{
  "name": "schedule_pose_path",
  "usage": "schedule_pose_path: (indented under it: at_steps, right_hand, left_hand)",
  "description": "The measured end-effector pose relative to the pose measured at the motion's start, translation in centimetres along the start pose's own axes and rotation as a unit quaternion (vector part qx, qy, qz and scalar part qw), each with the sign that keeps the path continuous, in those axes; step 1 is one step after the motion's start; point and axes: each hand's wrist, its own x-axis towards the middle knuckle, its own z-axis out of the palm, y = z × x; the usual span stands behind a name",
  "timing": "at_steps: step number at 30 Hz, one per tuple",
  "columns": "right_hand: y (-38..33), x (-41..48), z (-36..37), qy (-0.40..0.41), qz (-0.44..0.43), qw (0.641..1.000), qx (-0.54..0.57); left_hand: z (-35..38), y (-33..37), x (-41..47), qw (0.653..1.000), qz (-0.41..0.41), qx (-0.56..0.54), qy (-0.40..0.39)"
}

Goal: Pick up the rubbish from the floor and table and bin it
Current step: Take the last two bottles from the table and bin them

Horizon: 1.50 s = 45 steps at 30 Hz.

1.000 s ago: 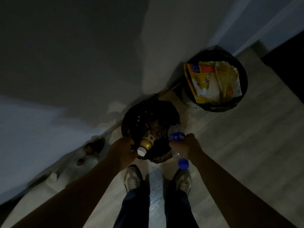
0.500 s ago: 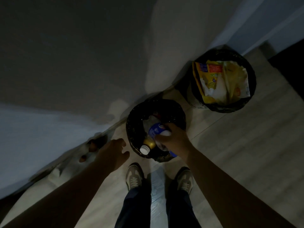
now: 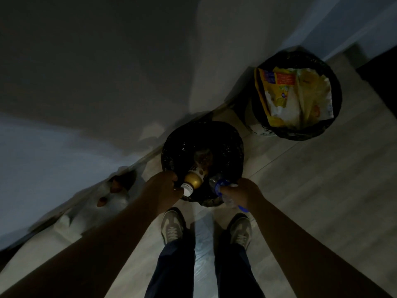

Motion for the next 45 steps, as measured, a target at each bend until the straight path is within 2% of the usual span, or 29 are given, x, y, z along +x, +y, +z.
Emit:
schedule_pose_path:
  at_steps: [5,8,10,12,14,18,22,25,32,38,42,45]
  right_hand:
    - [0.2,1.2,2.1,-0.035,0.001,0.987,0.156]
    - [0.3,1.7,3.0,0.011,-0.004,0.978,0.208]
    - [0.3,1.8,3.2,0.103,-0.032,0.986,0.131]
    - [0.0,1.6,2.8,0.188,-0.081,0.978,0.037]
    - [-0.3,1.3,2.5,0.216,-0.131,0.968,-0.007]
    - [-0.3,1.5,3.4,0.176,-0.186,0.964,-0.066]
    - [-0.3,1.8,5.3,0.057,-0.154,0.986,0.017]
    - [-0.8,2.0,5.9,0.018,-0.163,0.985,0.056]
    - [-0.7,2.6,5.4,0.081,-0.132,0.986,0.068]
    - [1.5,2.6,3.7,0.088,-0.121,0.983,0.103]
    - [2.4,2.7,2.5,0.103,-0.117,0.981,0.113]
    - [2.8,2.6,1.9,0.107,-0.118,0.981,0.115]
  left_hand:
    - [1.5,0.2,0.5,1.000,-0.003,0.009,-0.008]
    - [1.8,-0.1,0.7,1.000,-0.005,0.004,-0.009]
    - [1.8,-0.1,0.8,1.000,-0.001,0.002,-0.009]
    - [1.7,-0.1,0.8,1.000,0.001,-0.004,-0.005]
    - [1.5,-0.1,0.8,1.000,0.002,-0.010,-0.003]
    - [1.3,-0.2,1.0,1.000,0.008,-0.016,-0.003]
    - [1.0,-0.8,1.3,1.000,0.012,-0.004,0.005]
    - [0.7,-1.6,1.3,0.999,0.029,0.016,0.008]
    - [1.4,-2.5,2.3,0.999,0.016,0.025,0.016]
    - [4.4,-1.3,4.5,1.000,-0.023,0.010,0.012]
    - [5.7,-1.1,4.9,0.997,-0.046,0.038,0.042]
    - [5.5,-0.9,4.5,0.997,-0.048,0.019,0.058]
